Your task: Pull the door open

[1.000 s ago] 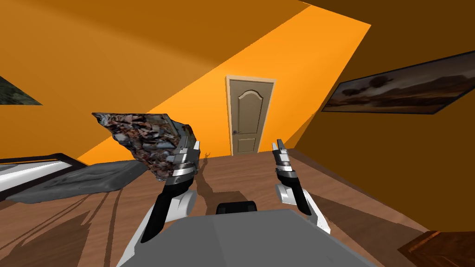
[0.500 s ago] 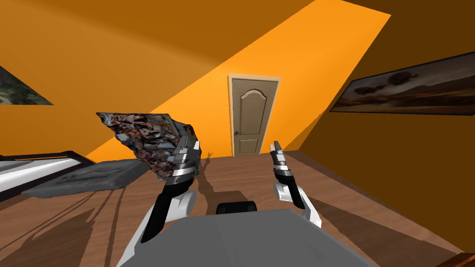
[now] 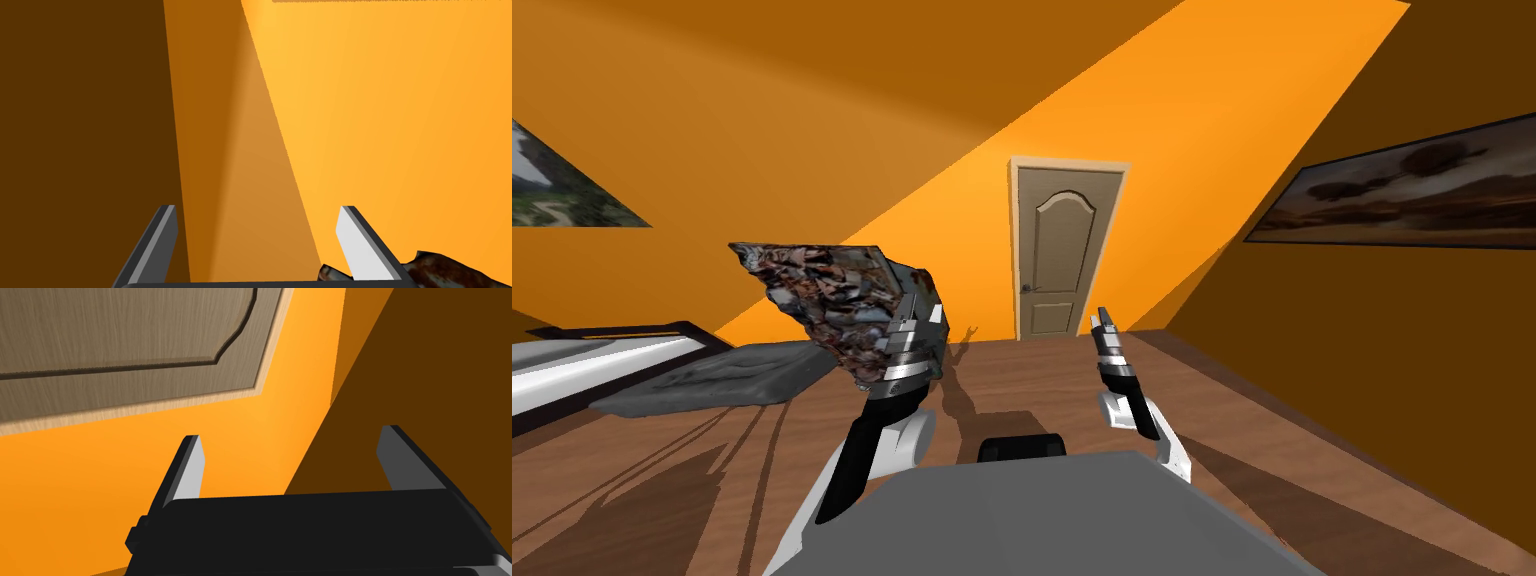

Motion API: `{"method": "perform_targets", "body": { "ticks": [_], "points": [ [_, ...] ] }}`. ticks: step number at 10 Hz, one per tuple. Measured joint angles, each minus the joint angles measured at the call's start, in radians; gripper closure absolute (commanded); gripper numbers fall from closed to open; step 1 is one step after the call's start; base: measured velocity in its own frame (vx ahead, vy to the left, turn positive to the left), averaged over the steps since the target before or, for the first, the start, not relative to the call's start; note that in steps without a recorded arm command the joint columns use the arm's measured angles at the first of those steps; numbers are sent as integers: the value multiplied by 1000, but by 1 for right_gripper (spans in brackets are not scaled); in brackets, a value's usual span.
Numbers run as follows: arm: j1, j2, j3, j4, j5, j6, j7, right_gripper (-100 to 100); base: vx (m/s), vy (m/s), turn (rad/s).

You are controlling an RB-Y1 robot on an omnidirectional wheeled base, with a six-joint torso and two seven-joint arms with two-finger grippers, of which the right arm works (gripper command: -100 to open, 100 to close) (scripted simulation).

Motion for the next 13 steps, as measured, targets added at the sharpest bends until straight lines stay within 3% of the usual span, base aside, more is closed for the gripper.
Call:
{"method": "perform_targets", "body": {
  "ticks": [13],
  "points": [
    [-150,-55,1,354,-108,-39,12,-100,93,15,67]
  ]
}}
